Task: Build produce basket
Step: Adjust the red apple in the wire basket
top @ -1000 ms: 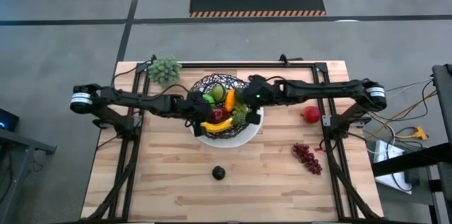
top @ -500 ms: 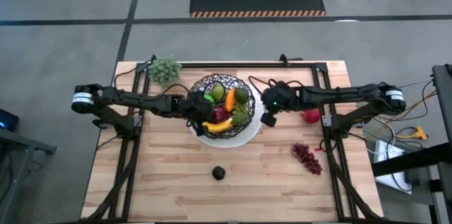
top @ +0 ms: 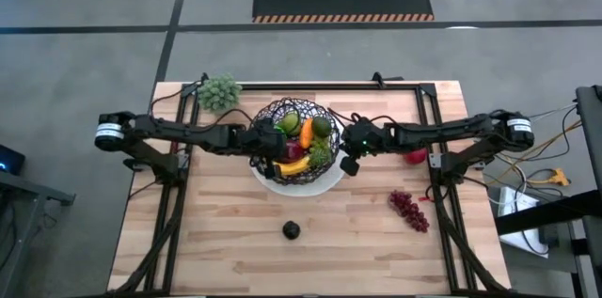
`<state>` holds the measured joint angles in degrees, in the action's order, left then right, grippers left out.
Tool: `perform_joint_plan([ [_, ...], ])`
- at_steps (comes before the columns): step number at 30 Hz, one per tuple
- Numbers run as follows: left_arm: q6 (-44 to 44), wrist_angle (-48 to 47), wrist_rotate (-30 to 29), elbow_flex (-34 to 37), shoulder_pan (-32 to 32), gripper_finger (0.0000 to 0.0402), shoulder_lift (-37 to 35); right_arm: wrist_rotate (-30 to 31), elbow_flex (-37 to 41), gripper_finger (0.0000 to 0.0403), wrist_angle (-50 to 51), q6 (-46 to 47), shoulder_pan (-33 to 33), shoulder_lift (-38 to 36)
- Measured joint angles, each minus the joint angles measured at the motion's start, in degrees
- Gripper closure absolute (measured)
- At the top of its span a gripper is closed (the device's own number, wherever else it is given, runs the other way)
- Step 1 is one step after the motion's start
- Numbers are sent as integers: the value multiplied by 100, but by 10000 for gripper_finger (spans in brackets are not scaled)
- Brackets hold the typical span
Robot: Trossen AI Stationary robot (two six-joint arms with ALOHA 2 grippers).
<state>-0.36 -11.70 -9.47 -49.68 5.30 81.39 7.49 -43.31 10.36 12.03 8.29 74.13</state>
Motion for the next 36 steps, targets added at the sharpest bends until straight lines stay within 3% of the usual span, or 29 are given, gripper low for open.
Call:
perform_joint_plan([
  [7,-137,-1154,-11,-204,0,400,-272,-2,0,394,-43,-11,0,30],
  [30,-312,695,-118,-121,73,400,220,-159,-2,394,-285,-70,-15,43],
  [36,-316,633,-118,-95,74,400,233,-173,-4,394,-344,-70,-15,43],
])
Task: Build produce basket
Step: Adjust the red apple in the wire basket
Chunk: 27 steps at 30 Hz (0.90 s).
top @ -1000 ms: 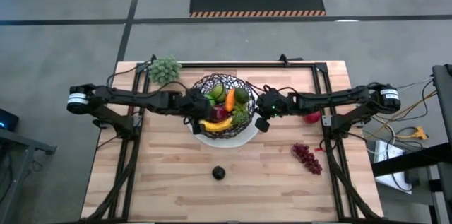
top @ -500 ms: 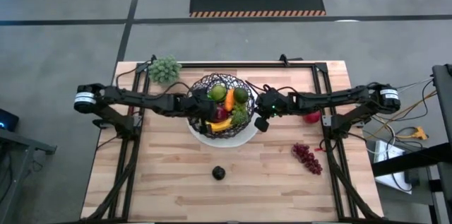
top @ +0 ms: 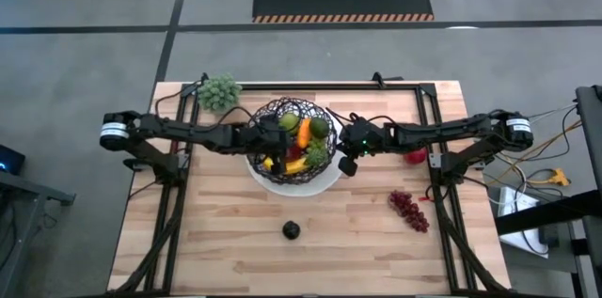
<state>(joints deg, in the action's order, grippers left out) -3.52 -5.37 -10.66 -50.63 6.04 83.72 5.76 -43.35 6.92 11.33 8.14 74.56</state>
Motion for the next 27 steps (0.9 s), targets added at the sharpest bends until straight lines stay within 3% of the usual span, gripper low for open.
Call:
perform_joint_plan([
  [7,-36,-1548,-101,-142,0,400,-597,2,-2,394,2,0,0,0],
  [10,-45,-1779,-107,-88,0,400,-706,2,-4,394,2,0,0,0],
  [27,-143,-752,-113,100,0,400,42,30,-4,394,26,7,2,0],
])
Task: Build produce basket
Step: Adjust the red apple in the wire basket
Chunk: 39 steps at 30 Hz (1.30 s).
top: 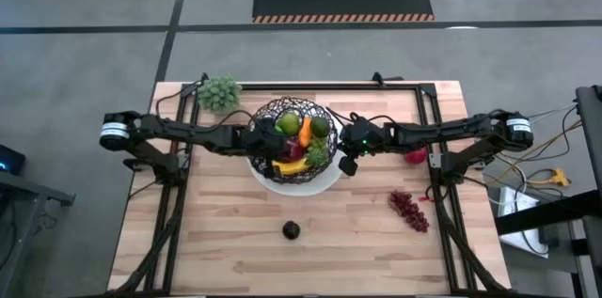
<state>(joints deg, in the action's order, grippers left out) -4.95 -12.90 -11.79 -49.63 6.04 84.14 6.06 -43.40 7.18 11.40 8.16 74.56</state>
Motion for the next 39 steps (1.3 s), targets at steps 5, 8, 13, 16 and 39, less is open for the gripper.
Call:
perform_joint_plan([
  [5,-17,521,35,-26,0,400,-20,-52,0,394,-30,-1,-2,0],
  [8,-42,757,54,-26,0,400,72,-54,0,394,-31,-2,-2,0],
  [13,-46,1259,191,-42,-3,400,403,-55,0,394,-28,-2,-2,0],
  [16,-39,1283,203,-126,-2,400,542,-55,0,394,-28,0,-2,0],
  [39,-138,1055,-478,-241,33,400,181,-54,-25,394,236,-90,-2,-133],
])
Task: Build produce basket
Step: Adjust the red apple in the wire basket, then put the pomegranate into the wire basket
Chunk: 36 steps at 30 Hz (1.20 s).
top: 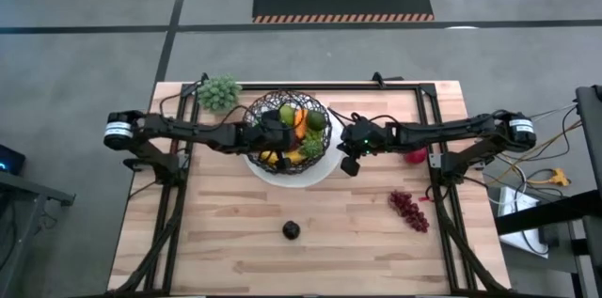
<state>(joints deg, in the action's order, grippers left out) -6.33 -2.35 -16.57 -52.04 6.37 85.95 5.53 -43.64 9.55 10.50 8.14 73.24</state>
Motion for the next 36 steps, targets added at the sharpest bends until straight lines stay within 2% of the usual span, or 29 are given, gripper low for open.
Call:
perform_joint_plan([
  [4,0,-155,1,-32,-65,400,-424,-1,-26,394,124,43,0,-212],
  [7,73,-857,-3,-45,-170,400,-980,0,-26,394,286,169,-9,-412],
  [11,745,-1948,-3,34,-330,400,-1852,-1,-26,394,653,254,-75,-711],
  [13,1083,-2121,-7,177,-431,400,-2234,2,-26,394,757,336,-100,-860],
  [15,1304,-1954,-10,403,-539,400,-2571,56,-43,394,974,635,-101,-1024],
  [17,1347,-1459,-15,665,-663,400,-2812,232,-212,394,1622,1228,-53,-1153],
  [23,862,147,-1,1494,-846,400,-3215,922,-1002,394,5008,3630,-31,-1140],
  [27,428,858,-10,1785,-846,400,-3285,1205,-1206,394,6560,4887,-22,-962],
  [31,139,1158,-10,1863,-846,400,-3318,621,-1211,384,6763,4948,-26,-755],
  [36,-102,1141,-17,1869,-844,400,-3363,10,-1220,331,6896,3946,-26,-383],
])
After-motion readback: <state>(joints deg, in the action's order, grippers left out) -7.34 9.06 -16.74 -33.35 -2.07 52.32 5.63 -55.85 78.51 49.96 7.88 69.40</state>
